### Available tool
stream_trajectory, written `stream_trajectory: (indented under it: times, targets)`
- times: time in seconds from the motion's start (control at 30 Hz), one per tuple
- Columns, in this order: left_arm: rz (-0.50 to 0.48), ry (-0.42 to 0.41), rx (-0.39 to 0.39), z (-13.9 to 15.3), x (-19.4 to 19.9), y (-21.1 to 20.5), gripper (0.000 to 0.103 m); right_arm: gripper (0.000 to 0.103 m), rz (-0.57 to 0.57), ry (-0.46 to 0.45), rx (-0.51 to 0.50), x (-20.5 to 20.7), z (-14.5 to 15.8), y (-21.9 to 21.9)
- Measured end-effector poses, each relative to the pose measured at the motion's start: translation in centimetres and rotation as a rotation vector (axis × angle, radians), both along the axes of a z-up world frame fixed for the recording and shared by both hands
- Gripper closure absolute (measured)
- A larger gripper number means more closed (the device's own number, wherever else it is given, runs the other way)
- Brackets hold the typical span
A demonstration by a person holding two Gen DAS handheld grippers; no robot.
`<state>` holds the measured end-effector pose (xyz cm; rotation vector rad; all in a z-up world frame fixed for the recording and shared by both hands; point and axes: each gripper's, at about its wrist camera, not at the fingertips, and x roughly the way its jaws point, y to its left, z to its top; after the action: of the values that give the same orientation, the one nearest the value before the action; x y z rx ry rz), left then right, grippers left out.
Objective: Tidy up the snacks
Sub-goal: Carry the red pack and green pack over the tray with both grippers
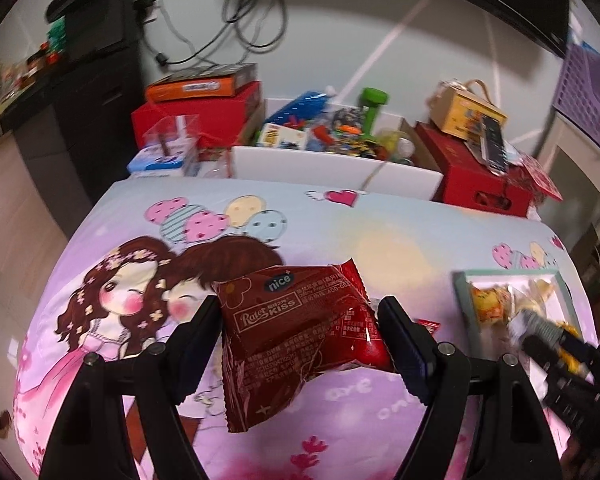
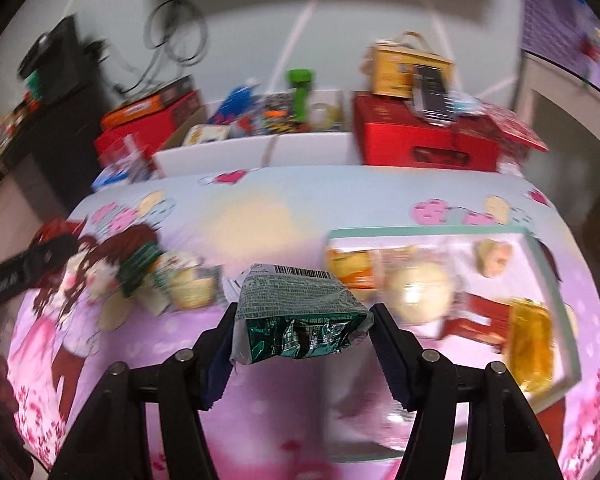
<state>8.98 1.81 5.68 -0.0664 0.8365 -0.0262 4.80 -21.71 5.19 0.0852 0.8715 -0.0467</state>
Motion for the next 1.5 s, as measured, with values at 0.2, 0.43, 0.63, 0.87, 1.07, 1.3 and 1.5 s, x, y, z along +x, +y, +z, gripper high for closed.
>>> stream_trajectory:
  times: [0.2, 0.43, 0.63, 0.87, 1.07, 1.3, 1.5]
  targets:
    - [-0.095, -0.002, 0.024, 0.1, -0.3, -4.2, 0.023, 0.037, -0.148, -0.014, 0.023, -1.2, 0.9, -5.8]
    - [-0.231, 0.005, 0.064, -0.6, -1.0, -10.2, 0.023, 0.037, -0.291, -0.005, 0.043, -2.9, 1.0, -11.9]
    - [-0.344, 0.044, 0.087, -2.5, -1.0, -15.7, 0.023, 0.037, -0.332, 0.017, 0.060, -3.6, 0.1, -14.4]
    - [-0.417, 0.082, 0.131, -5.1, -0.4, -19.8, 0.023, 0.037, -0.343, 0.074, 0.102, -3.1, -2.0, -15.7]
    - [-0.459, 0.110, 0.183, -7.3, 0.0, -21.8, 0.023, 0.037, -0.331, 0.094, 0.113, -2.7, -2.6, -15.7]
    - [-0.500, 0.111, 0.183, -7.9, -0.2, -23.7, 0.023, 0.037, -0.352, 0.100, 0.118, -2.6, -2.9, -16.1]
    - [-0.545, 0.112, 0.160, -8.1, -0.5, -25.1, 0.023, 0.036, -0.356, 0.107, 0.125, -2.5, -3.1, -16.3]
